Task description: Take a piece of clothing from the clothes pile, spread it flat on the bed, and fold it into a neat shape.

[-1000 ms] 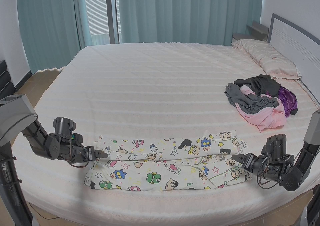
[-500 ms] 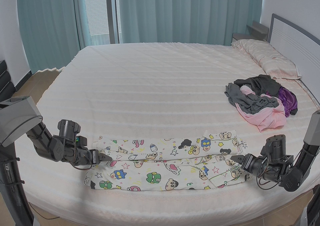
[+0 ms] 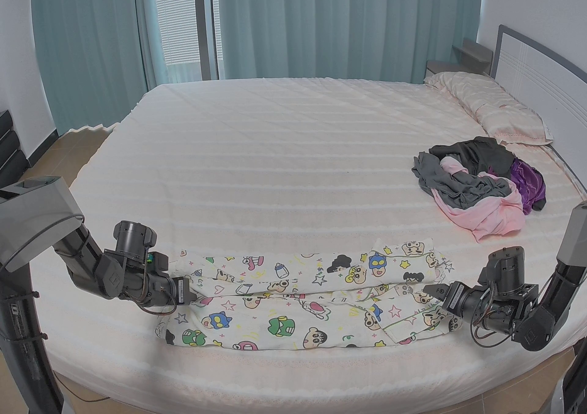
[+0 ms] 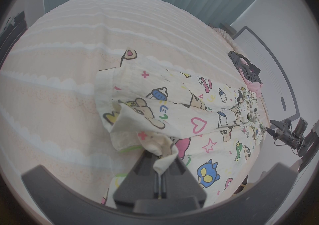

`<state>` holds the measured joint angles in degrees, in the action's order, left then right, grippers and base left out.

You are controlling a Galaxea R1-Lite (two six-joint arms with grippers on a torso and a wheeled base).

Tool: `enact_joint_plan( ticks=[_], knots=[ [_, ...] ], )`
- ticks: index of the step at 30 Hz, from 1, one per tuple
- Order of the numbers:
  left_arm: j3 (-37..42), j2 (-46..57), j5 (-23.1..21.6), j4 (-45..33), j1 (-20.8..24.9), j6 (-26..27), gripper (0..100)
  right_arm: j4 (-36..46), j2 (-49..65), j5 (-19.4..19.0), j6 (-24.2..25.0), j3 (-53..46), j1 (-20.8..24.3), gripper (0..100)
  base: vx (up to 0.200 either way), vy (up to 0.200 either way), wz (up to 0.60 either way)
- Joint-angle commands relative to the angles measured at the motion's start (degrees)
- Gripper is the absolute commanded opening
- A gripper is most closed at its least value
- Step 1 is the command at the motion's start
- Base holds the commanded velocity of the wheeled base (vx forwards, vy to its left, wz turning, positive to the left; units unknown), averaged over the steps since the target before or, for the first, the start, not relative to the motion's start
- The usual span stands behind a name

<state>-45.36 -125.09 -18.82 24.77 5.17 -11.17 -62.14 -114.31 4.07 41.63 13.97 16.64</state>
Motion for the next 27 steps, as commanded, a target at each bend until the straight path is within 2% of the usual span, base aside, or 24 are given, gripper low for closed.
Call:
enact_joint_plan(
  ticks=[1,8,17,27],
  knots=[
    [0.27,0.99,0.1,0.01,-0.25,-0.52,0,-0.09,0.05,-0.03,0.03,0.0,-0.12,100,0.0,0.0,0.0],
    [1.68,6.26,0.1,-1.48,-2.18,-0.79,0,0.0,2.78,-0.12,0.03,-0.26,-3.02,100,0.0,0.0,0.0],
    [0.71,7.23,-0.25,-3.85,-6.14,-0.35,0,-1.59,2.51,-0.38,0.03,-1.23,-3.19,100,0.0,0.0,0.0],
    [0.89,6.79,-1.74,-3.77,-5.96,-0.35,0,-2.11,2.34,-0.38,0.03,-1.4,-3.19,100,0.0,0.0,0.0]
  ],
)
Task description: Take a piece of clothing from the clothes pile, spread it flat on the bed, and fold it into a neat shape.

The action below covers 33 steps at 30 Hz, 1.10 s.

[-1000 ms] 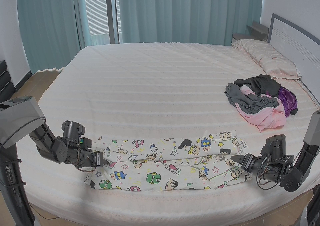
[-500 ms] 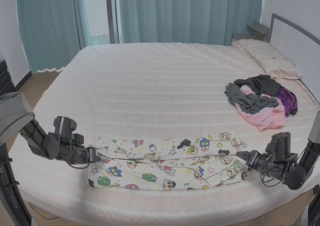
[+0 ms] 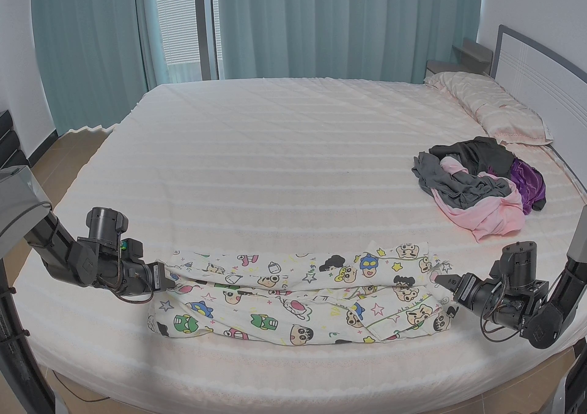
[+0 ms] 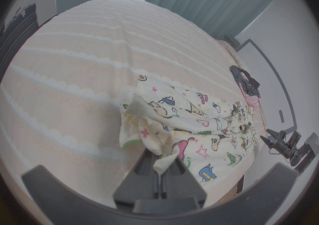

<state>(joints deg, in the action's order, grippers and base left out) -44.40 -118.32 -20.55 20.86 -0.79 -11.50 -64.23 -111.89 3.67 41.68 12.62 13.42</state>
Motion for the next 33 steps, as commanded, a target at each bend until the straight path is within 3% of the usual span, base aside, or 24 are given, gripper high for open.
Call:
enact_joint_plan(
  ticks=[1,9,10,17,22,26,33],
  knots=[
    [-0.07,0.02,-0.01,0.15,0.0,-0.02,0,-0.02,-0.09,0.02,-0.02,-0.05,0.03,100,0.0,0.0,0.0],
    [0.98,-3.41,-0.01,0.32,0.18,0.42,0,-0.02,-0.18,-0.07,-0.02,-0.05,0.03,100,0.0,0.0,0.0],
    [0.98,-3.41,-0.01,0.32,0.18,0.42,100,-0.02,-0.18,-0.07,-0.02,-0.05,0.03,100,0.0,0.0,0.0],
    [3.18,-3.58,-1.16,1.03,0.09,0.42,100,-0.02,-0.35,-0.07,-0.02,-0.05,0.03,100,0.0,0.0,0.0],
    [5.02,-0.86,-5.64,1.82,-1.23,0.16,100,-0.02,-0.88,-0.07,-0.02,-0.05,0.03,100,0.0,0.0,0.0],
    [2.03,-1.74,-4.5,1.64,-1.76,-1.78,100,-0.02,-0.97,-0.07,-0.02,-0.05,0.03,100,0.0,0.0,0.0],
    [-4.47,-6.04,-1.95,1.82,-1.32,-9.77,100,-0.02,-1.05,-0.07,-0.02,0.04,0.03,100,0.0,0.0,0.0]
  ],
)
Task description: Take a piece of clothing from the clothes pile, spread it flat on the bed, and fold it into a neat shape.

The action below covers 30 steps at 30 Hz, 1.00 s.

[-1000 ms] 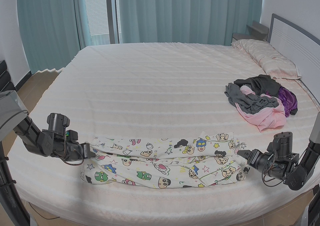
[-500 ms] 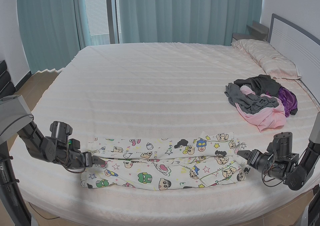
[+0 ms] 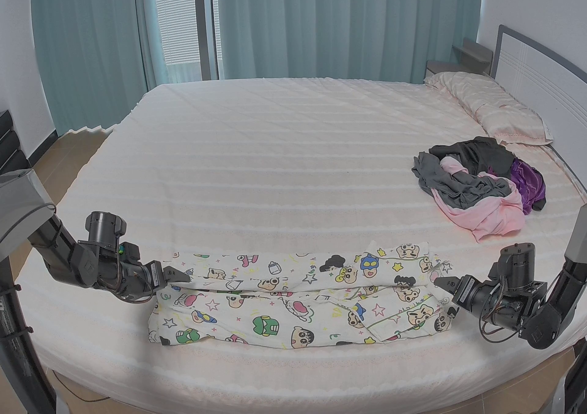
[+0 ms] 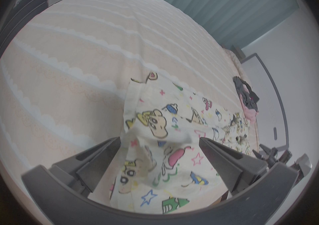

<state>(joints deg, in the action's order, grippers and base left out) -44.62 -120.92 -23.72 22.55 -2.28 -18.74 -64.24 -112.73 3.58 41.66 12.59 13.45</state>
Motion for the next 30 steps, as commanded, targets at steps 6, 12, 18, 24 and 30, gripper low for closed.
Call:
enact_joint_plan(
  ticks=[6,12,18,24,30],
  knots=[
    [-5.83,-6.7,3.33,0.12,0.61,-2.53,100,0.0,-0.21,0.02,0.0,0.06,0.09,100,0.0,0.0,0.0],
    [-5.3,-6.44,2.63,0.12,1.84,-2.88,100,0.0,-0.21,0.02,0.0,-0.02,0.09,100,0.0,0.0,0.0],
    [-5.57,-6.87,2.54,0.12,3.07,-2.8,100,0.0,-0.13,0.02,0.0,-0.02,0.18,100,0.0,0.0,0.0],
    [-5.39,-6.7,1.4,0.04,3.69,-2.8,0,0.0,-0.3,0.02,0.0,-0.11,0.09,100,0.0,0.0,0.0],
    [-5.13,-5.56,1.49,-0.49,2.98,-2.8,0,0.0,-0.65,0.02,0.0,-0.2,0.09,100,0.0,0.0,0.0]
  ],
)
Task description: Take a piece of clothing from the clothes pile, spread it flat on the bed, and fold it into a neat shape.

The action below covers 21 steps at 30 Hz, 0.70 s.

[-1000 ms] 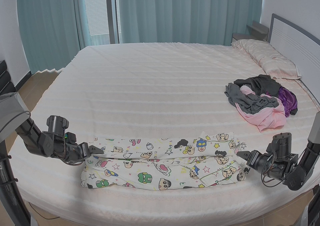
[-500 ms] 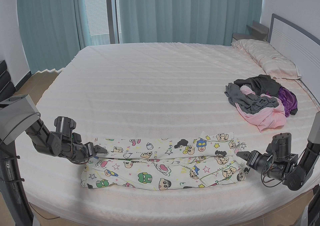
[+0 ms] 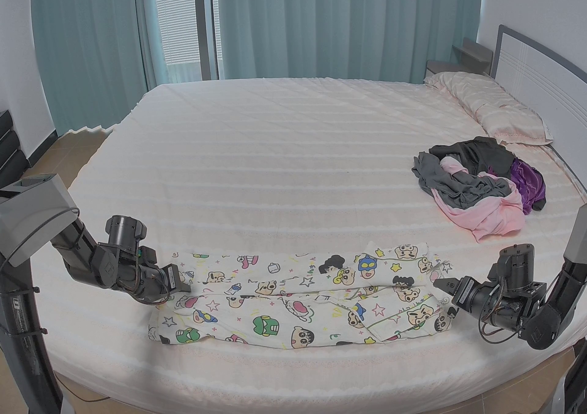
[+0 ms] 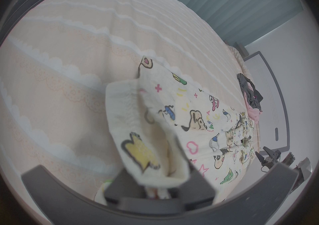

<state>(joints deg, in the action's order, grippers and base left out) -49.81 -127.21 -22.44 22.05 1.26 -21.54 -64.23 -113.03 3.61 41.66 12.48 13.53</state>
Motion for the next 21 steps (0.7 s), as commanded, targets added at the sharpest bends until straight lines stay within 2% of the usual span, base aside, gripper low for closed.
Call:
enact_joint_plan(
  ticks=[1,8,12,15,21],
  knots=[
    [0.06,0.91,0.21,-0.08,-0.73,0.01,0,-0.02,-0.26,0.0,0.0,-0.09,0.0,100,0.0,0.0,0.0],
    [-0.02,5.3,0.38,-1.22,-2.31,0.1,0,-0.1,-0.17,0.08,0.0,-0.09,0.0,100,0.0,0.0,0.0],
    [-1.43,8.29,0.38,-6.5,-3.98,2.2,0,-0.1,-0.17,0.08,0.09,-0.09,-0.08,100,0.0,0.0,0.0],
    [-3.01,10.4,0.38,-10.89,-7.32,6.34,0,-0.1,-0.17,0.08,0.09,-0.09,-0.08,100,0.0,0.0,0.0],
    [-6.79,12.69,0.21,-16.08,-11.01,6.69,0,-0.1,-0.17,0.08,0.09,0.0,-0.44,100,0.0,0.0,0.0]
  ],
)
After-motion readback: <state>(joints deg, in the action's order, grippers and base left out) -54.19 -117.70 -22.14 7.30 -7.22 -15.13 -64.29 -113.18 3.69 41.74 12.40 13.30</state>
